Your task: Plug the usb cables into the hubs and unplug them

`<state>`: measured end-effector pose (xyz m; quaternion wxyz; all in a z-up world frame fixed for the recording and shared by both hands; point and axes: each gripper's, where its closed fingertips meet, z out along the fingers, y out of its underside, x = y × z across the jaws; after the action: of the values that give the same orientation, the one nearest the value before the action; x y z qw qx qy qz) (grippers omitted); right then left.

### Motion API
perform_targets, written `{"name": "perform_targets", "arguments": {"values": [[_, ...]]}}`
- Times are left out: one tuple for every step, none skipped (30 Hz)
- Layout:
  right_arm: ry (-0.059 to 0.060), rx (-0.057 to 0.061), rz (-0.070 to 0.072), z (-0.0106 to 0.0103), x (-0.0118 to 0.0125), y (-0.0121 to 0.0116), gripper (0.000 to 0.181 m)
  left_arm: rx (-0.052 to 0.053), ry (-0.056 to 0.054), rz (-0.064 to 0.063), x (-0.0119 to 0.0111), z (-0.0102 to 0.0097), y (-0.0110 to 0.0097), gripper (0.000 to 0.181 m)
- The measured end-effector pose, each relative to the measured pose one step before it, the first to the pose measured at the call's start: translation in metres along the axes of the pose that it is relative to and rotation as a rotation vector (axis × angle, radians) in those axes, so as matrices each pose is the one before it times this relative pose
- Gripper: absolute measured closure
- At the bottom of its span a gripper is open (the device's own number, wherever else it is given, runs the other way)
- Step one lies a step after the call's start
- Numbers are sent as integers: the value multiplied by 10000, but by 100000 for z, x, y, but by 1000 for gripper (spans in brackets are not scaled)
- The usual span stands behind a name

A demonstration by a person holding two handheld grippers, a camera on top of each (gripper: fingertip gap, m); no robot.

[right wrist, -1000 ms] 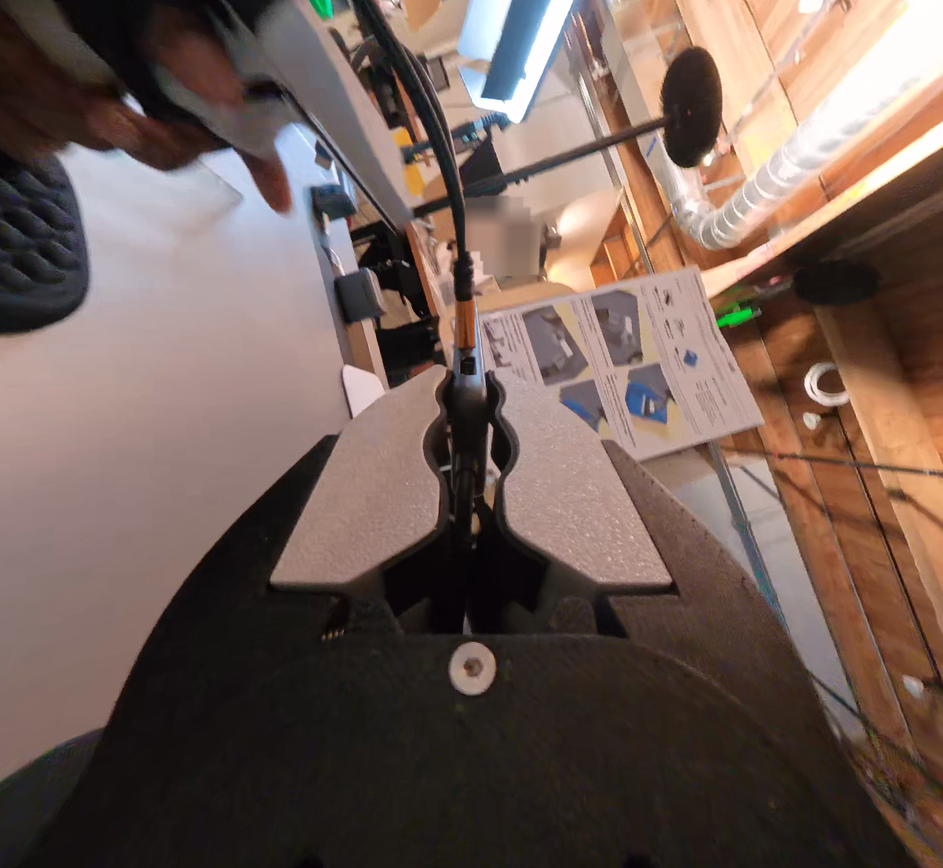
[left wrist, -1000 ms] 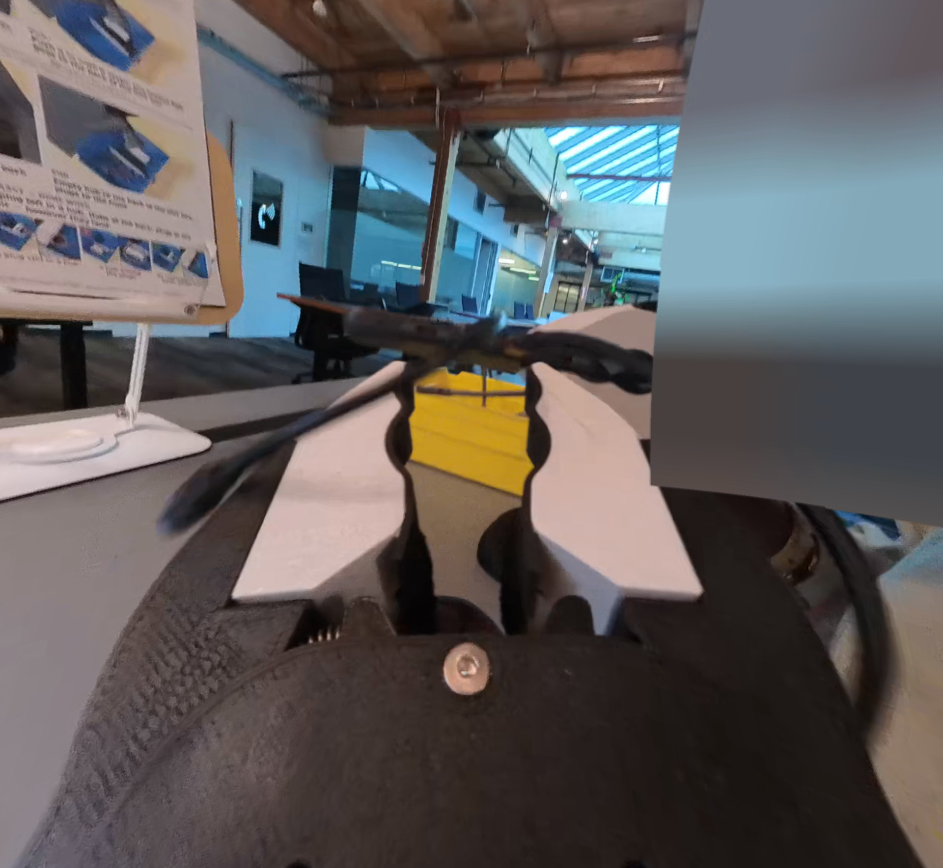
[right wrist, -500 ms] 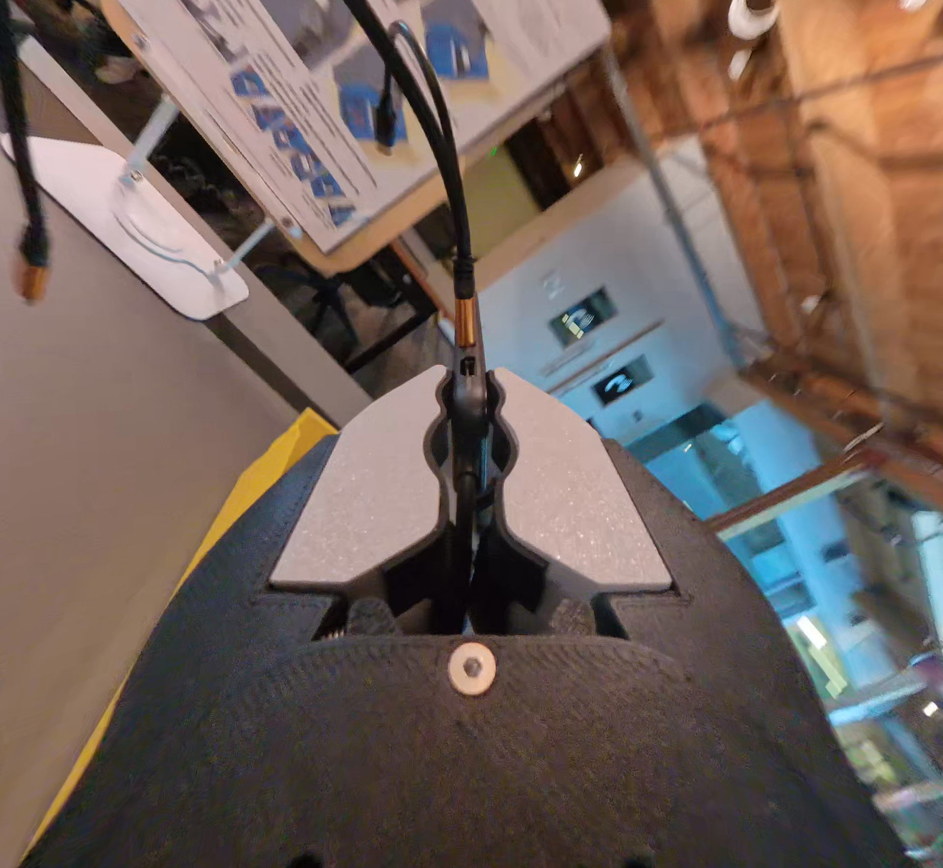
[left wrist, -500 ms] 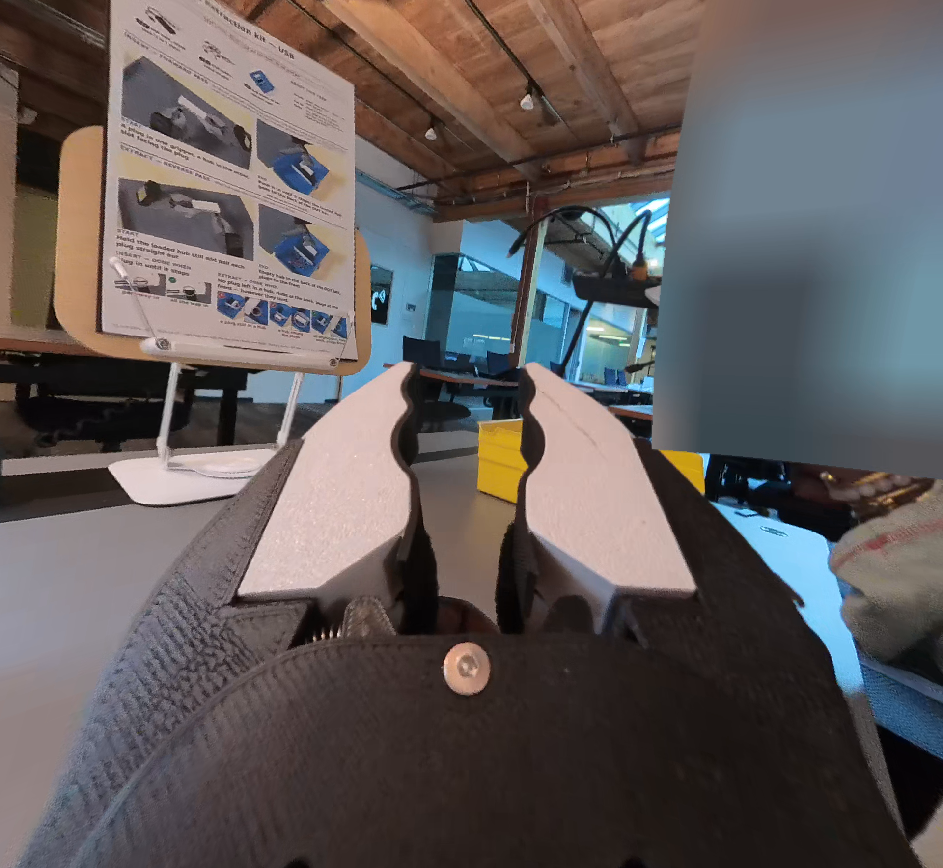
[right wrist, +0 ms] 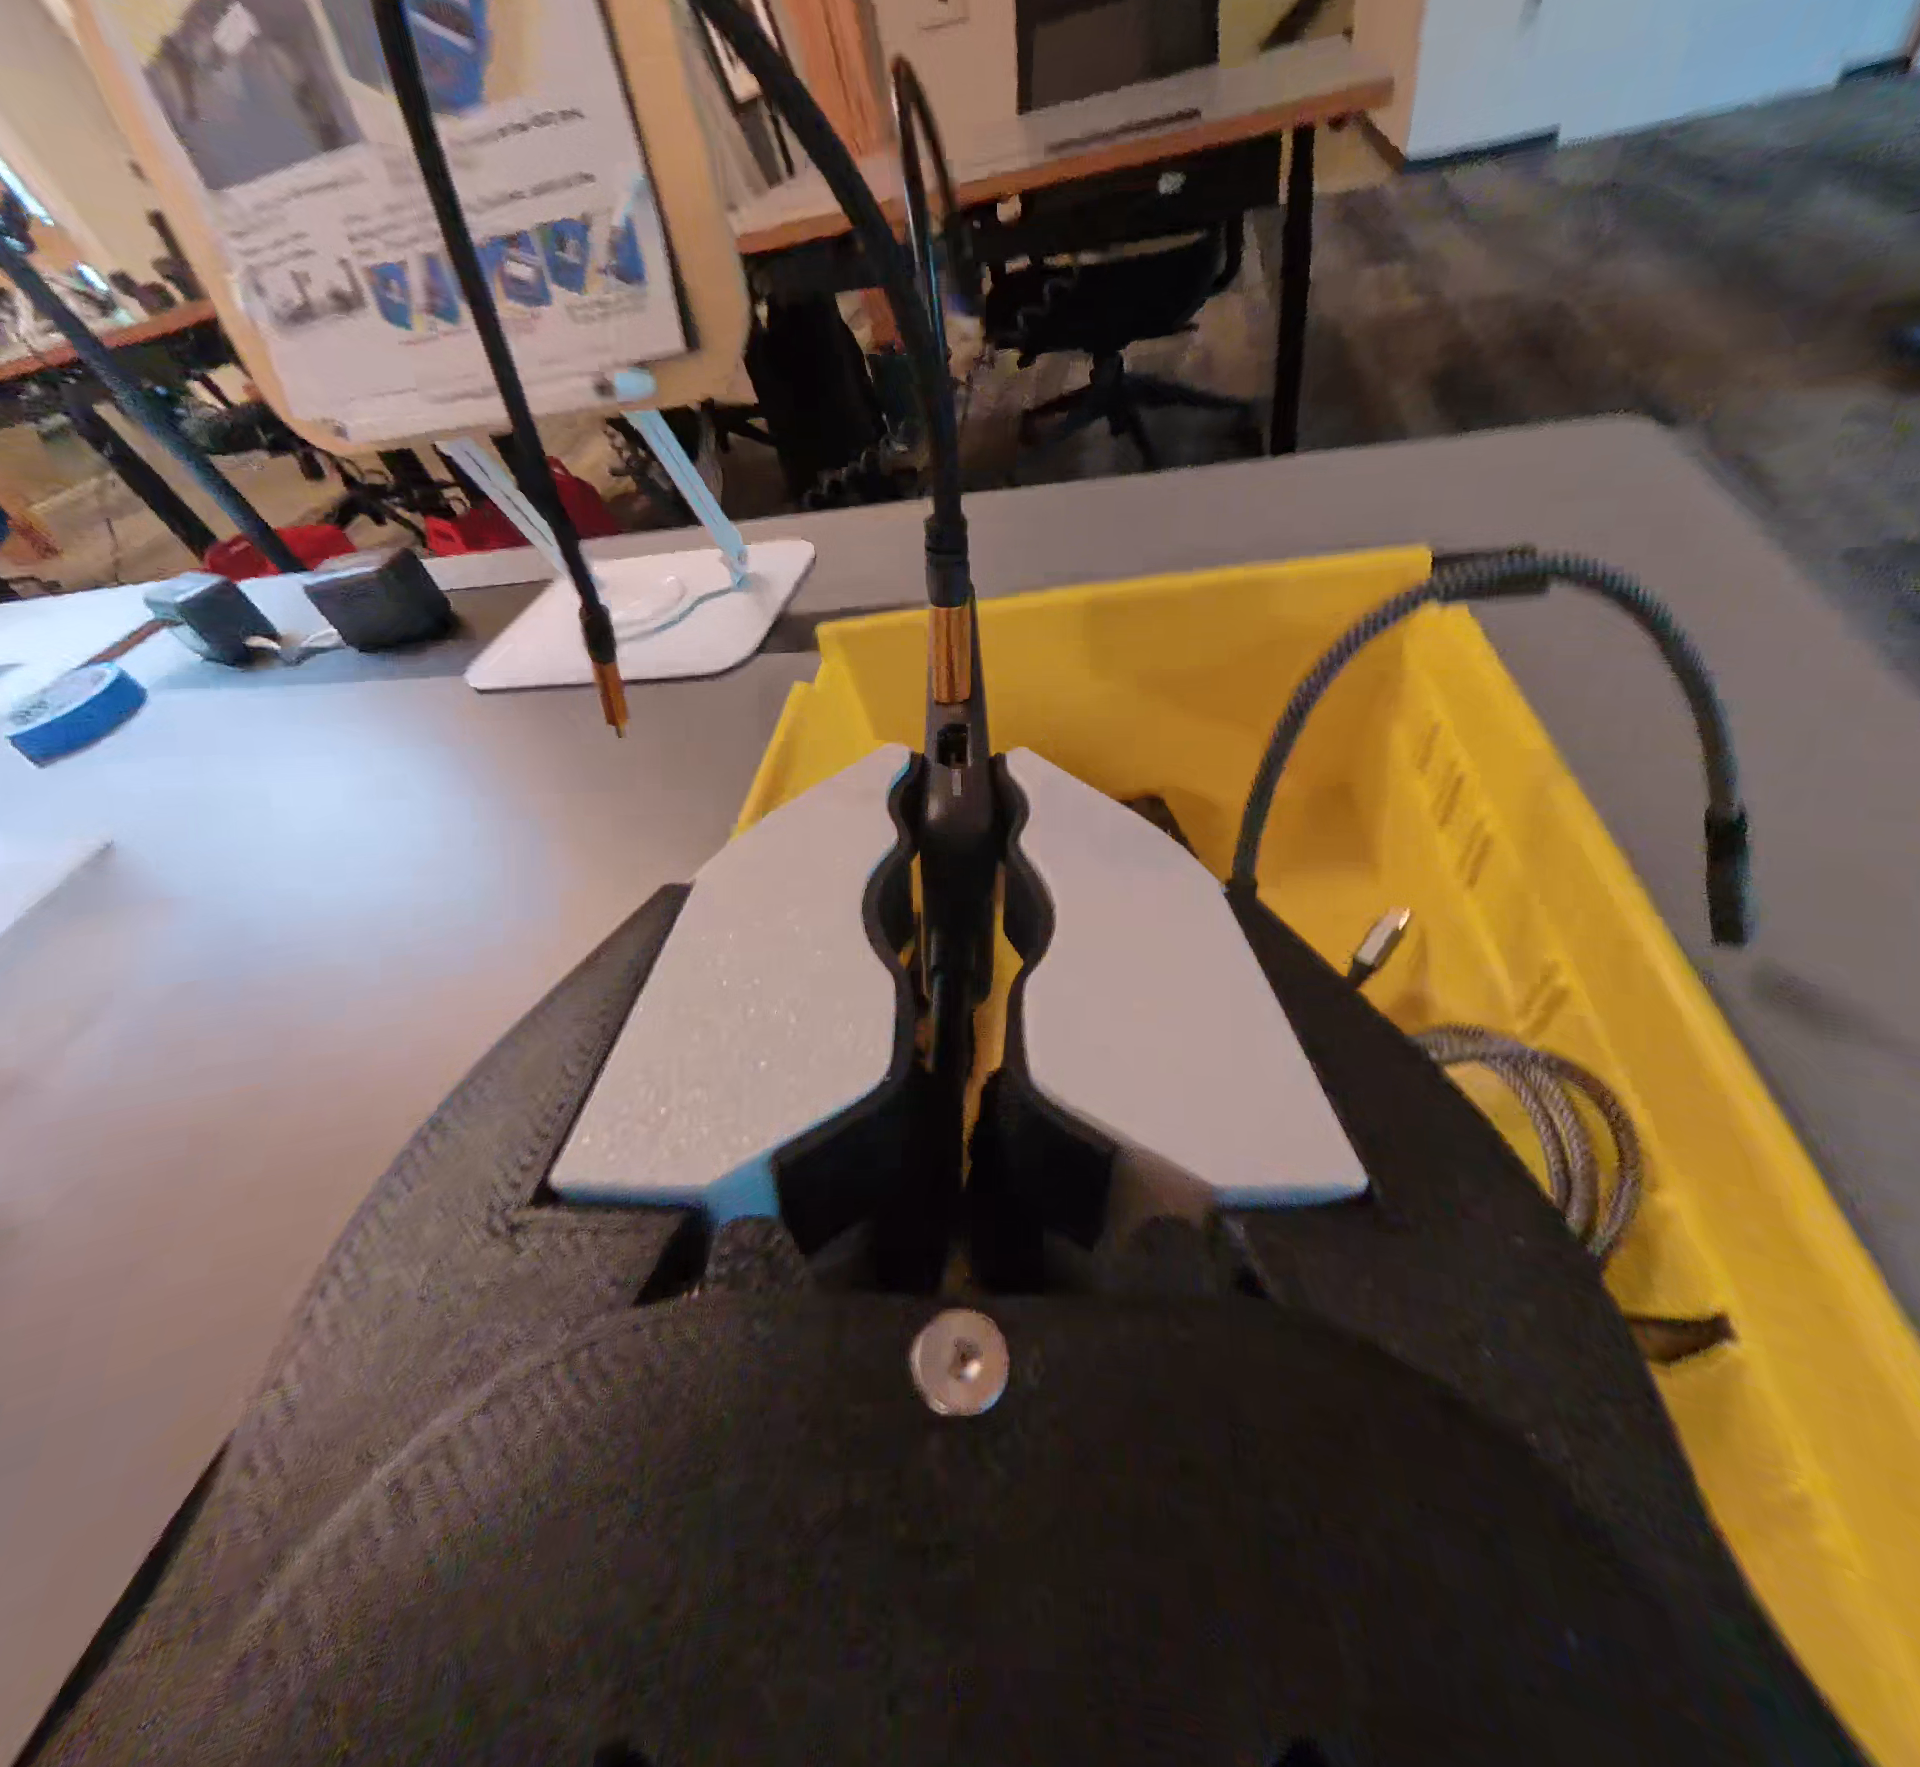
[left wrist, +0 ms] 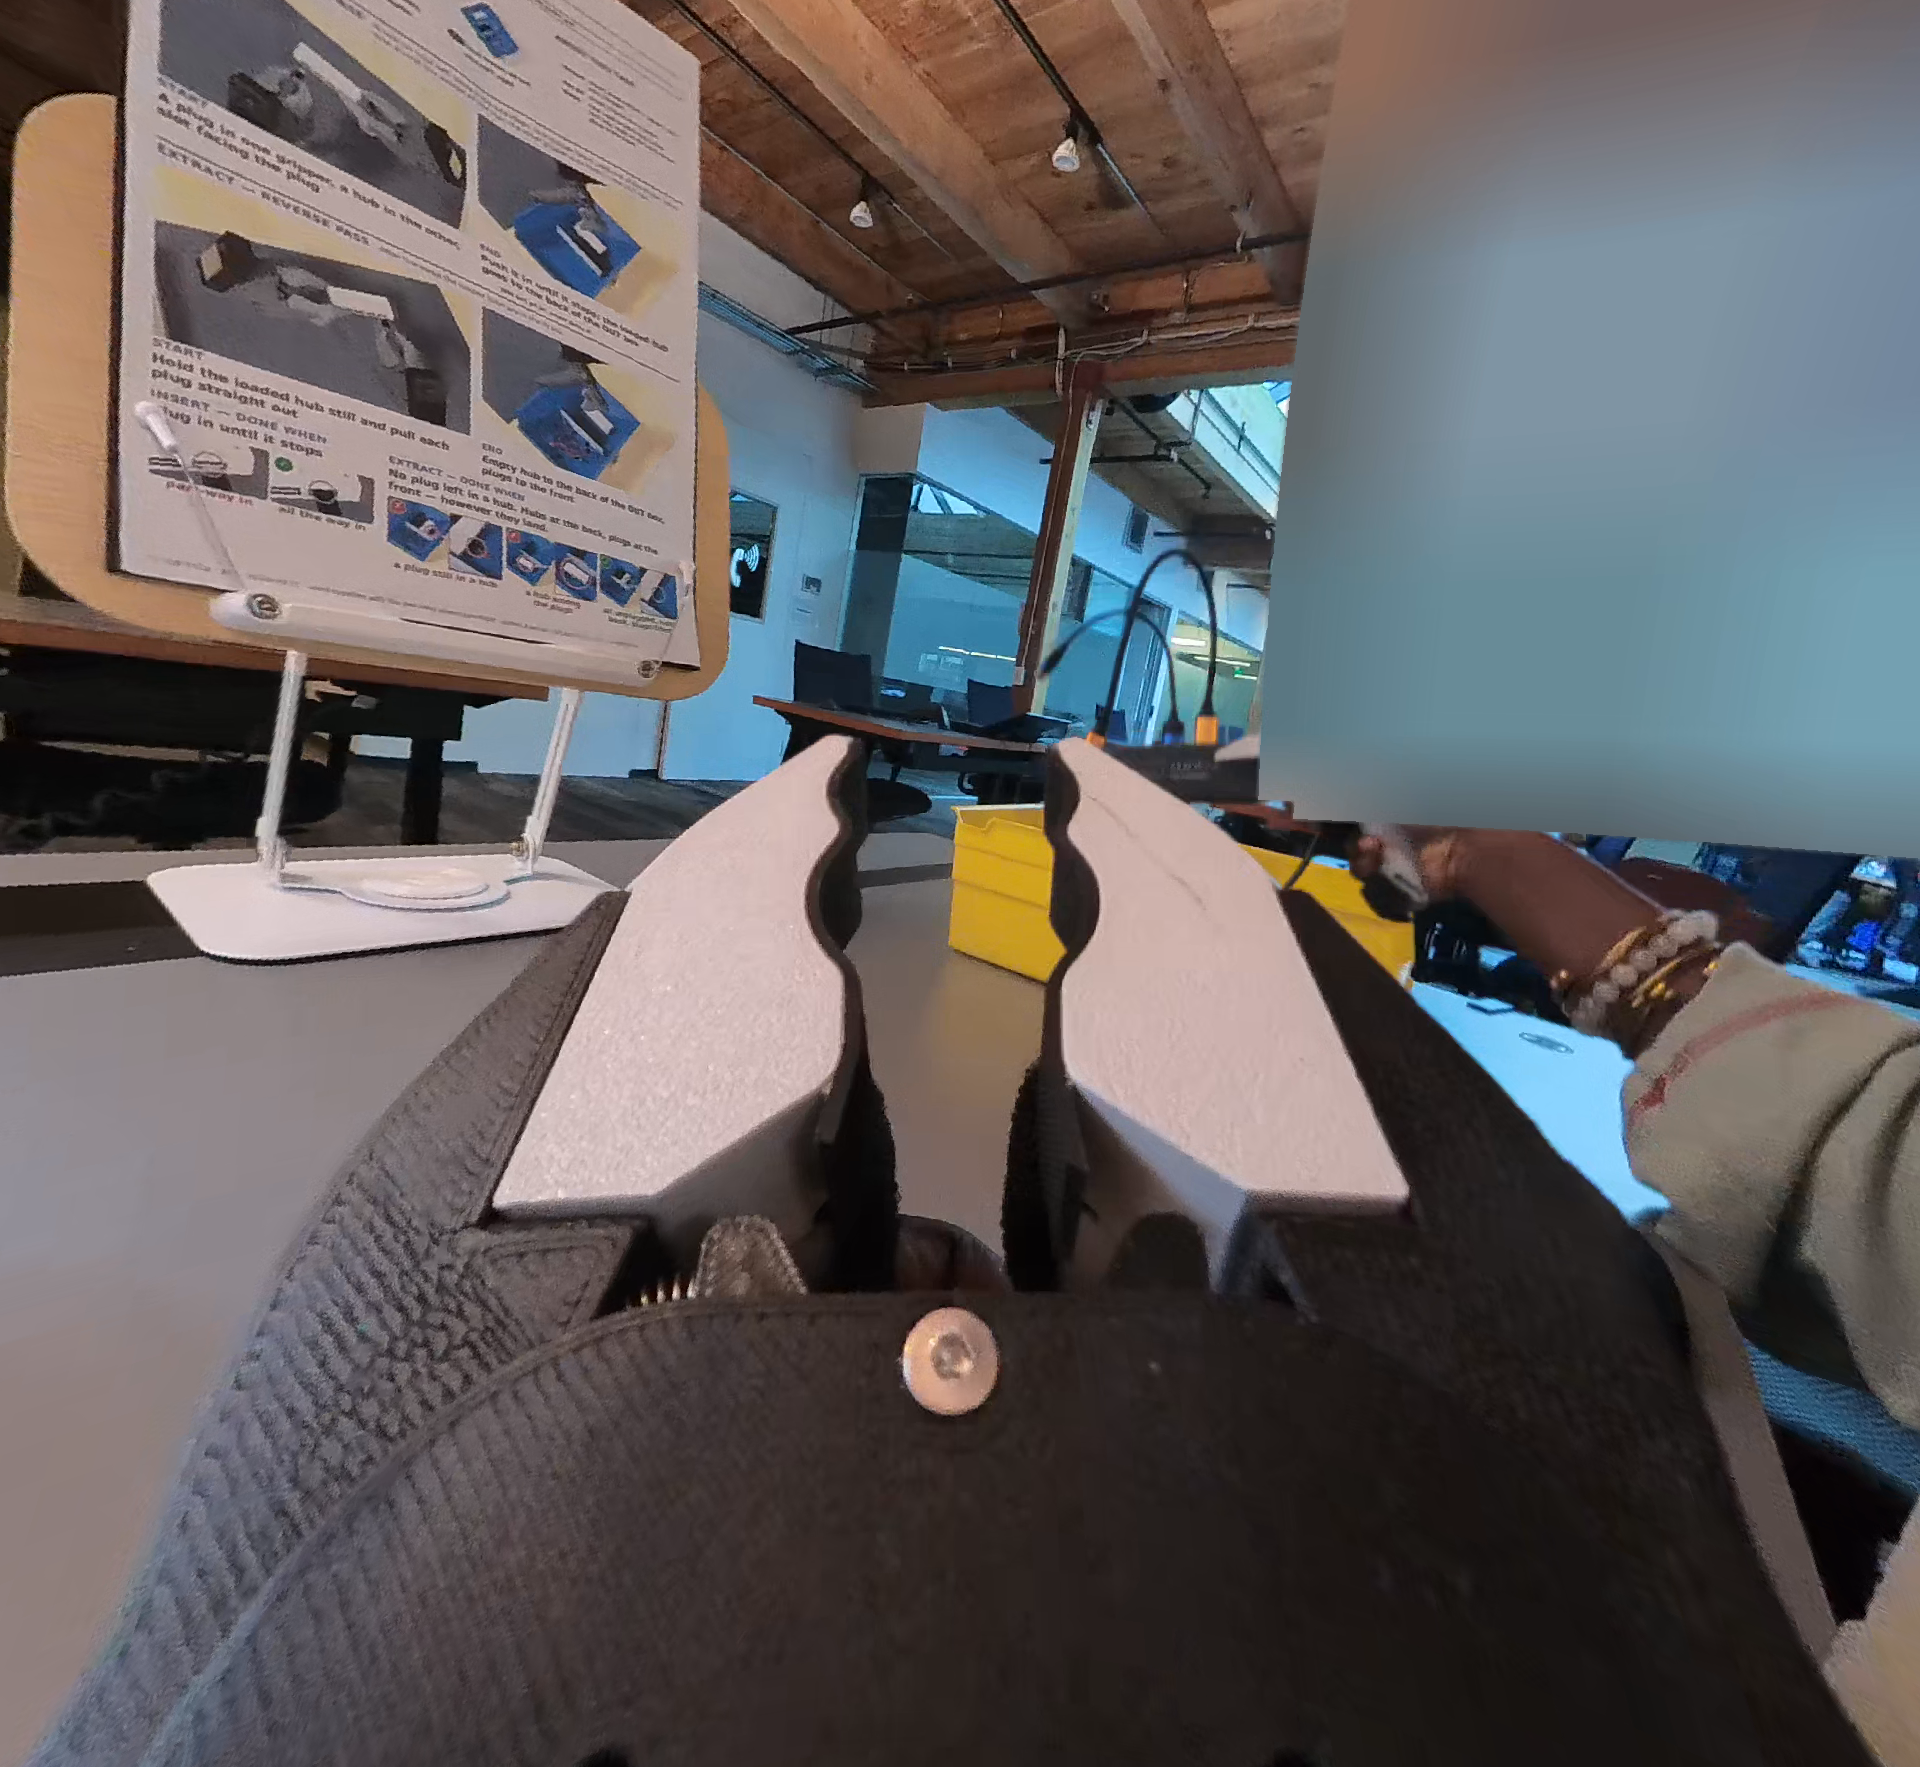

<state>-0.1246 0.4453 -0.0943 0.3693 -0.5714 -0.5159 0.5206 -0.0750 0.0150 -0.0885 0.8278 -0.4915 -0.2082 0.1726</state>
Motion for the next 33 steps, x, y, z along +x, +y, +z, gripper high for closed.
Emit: {"name": "perform_targets", "arguments": {"values": [[145, -249, 156, 274, 499, 795, 170, 28, -74, 12, -160, -66, -78, 149], [163, -324, 49, 291, 431, 723, 169, 6, -85, 67, -147, -50, -43, 150], [103, -290, 40, 293, 284, 549, 169, -19, -70, 76, -105, -39, -3, 150], [25, -193, 87, 262, 153, 353, 169, -24, -24, 71, -24, -16, 8, 150], [-34, -131, 151, 190, 95, 187, 169, -22, 4, 54, 19, -6, 19, 150], [-50, -132, 181, 102, 103, 120, 169, -18, 4, 40, 31, 16, 24, 150], [-12, -151, 152, 61, 145, 121, 169, -18, 1, 28, 20, 10, 30, 150], [19, -186, 70, 88, 171, 219, 168, -25, 5, 16, 15, 29, 46, 150], [62, -275, -13, 128, 196, 405, 164, -23, 13, 2, 24, 15, 35, 150], [161, -311, -90, 139, 288, 476, 157, -7, 25, -3, 31, 8, 14, 150], [242, -242, -157, 95, 331, 382, 149, 3, 16, -10, 21, -10, 1, 150], [243, -106, -211, -2, 241, 191, 146, 6, -6, -11, -20, -10, -6, 150], [275, 32, -228, -126, 234, -41, 141, -1, -18, -13, -40, -6, 17, 150], [294, 82, -234, -237, 221, -159, 140, -6, -5, -16, -32, -7, 11, 150], [304, 96, -259, -352, 199, -255, 137, 5, 7, -28, -5, 4, 10, 150], [314, 167, -342, -460, 173, -390, 135, 2, 10, -38, 3, 14, 20, 150], [328, 234, -398, -521, 162, -455, 134, -20, 16, -33, 3, 28, 49, 150], [331, 258, -390, -587, 108, -458, 135, -36, 22, -17, 29, 29, 59, 150], [243, 307, -385, -637, -102, -514, 134, -35, 21, 17, 49, 28, 53, 150], [126, 355, -348, -692, -396, -584, 135, -29, -6, 53, 30, 6, 41, 150], [86, 382, -261, -753, -593, -674, 135, -27, -16, 79, 34, 6, 43, 150], [75, 466, -213, -821, -756, -879, 135, -31, -2, 87, 63, 14, 33, 150], [19, 571, -227, -836, -991, -1143, 136, -33, 19, 87, 100, 23, 52, 150], [-72, 671, -252, -826, -1257, -1431, 137, -40, 22, 76, 100, 36, 66, 150], [-180, 790, -263, -750, -1526, -1709, 137, -57, 26, 68, 104, 50, 96, 150], [-320, 888, -272, -628, -1833, -1931, 138, -71, 35, 61, 117, 53, 119, 150], [-458, 932, -281, -428, -2087, -1992, 140, -72, 35, 54, 103, 43, 112, 150], [-542, 900, -272, -192, -2185, -1849, 142, -47, 30, 48, 102, 28, 65, 150], [-534, 796, -201, 51, -2113, -1532, 143, -19, 21, 37, 67, 15, 33, 150], [-499, 669, -61, 293, -1969, -1082, 145, -13, 15, 17, 37, 16, 31, 150], [-570, 539, -20, 453, -1956, -547, 145, -16, 10, -14, 7, 16, 41, 150], [-583, 305, -132, 566, -1813, 114, 145, -8, 16, -34, -7, 22, 27, 150], [-387, -23, -112, 615, -1359, 820, 144, 3, 11, -28, -15, 13, 17, 150]]}}
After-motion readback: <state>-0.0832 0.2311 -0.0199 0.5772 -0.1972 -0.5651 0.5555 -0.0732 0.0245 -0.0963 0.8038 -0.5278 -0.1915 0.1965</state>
